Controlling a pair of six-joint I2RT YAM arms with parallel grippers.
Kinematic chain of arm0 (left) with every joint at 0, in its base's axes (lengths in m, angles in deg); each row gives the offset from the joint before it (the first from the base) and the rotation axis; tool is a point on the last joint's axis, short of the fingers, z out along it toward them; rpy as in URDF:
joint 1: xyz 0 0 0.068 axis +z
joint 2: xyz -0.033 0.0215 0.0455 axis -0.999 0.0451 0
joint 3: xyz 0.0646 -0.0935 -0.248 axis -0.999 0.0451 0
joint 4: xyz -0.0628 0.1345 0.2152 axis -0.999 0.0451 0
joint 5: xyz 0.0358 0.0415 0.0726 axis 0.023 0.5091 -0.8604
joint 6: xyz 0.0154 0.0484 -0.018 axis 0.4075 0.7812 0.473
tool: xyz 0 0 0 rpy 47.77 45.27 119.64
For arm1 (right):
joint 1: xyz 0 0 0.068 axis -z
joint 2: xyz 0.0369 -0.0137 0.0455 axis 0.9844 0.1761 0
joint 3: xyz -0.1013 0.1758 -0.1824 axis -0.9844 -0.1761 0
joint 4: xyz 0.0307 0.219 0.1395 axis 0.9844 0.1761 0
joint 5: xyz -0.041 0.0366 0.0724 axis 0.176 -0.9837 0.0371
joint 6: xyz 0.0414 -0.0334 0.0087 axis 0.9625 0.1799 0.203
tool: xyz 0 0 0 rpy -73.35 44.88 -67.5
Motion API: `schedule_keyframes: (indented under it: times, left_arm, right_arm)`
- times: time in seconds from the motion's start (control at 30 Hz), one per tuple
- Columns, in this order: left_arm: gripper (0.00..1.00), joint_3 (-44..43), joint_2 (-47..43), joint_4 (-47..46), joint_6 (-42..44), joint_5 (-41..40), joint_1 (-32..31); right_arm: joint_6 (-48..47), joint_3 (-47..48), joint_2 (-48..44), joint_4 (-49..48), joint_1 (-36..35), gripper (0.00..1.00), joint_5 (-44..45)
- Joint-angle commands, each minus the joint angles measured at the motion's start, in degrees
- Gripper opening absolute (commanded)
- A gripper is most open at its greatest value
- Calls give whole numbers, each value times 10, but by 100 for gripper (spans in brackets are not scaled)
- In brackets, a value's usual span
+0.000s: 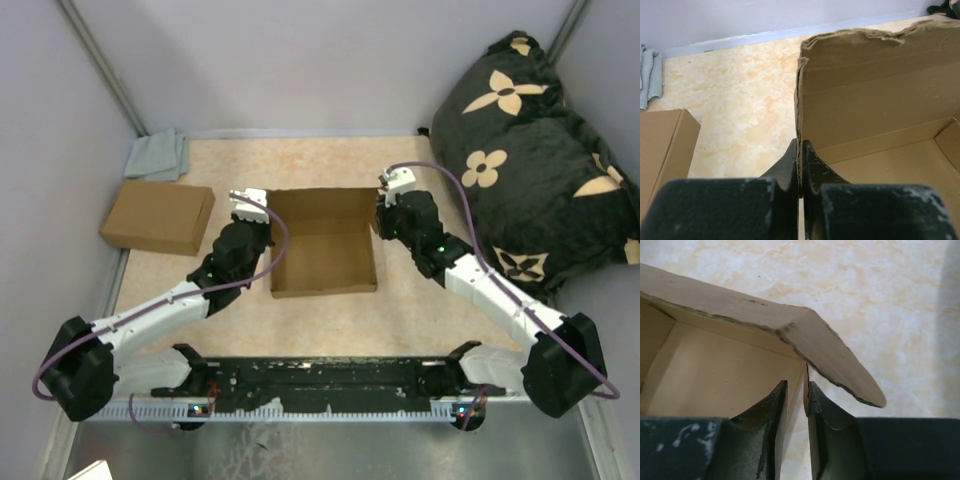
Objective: Fold the paper box
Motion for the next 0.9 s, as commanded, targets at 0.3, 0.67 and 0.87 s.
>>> schedule_keyframes:
  times: [0.3,0.67,0.87]
  left_arm:
    - [6,-63,-13,66,-84,84,-2]
    - [8,-78,14,84,-83,81,-2]
    - [18,-53,-2,99,-125,100,-2]
  right_arm:
    - [61,45,4,-8,2,19,-79]
    - [62,75,43,6,2,19,-64]
    - [56,34,5,19,1,20,-55]
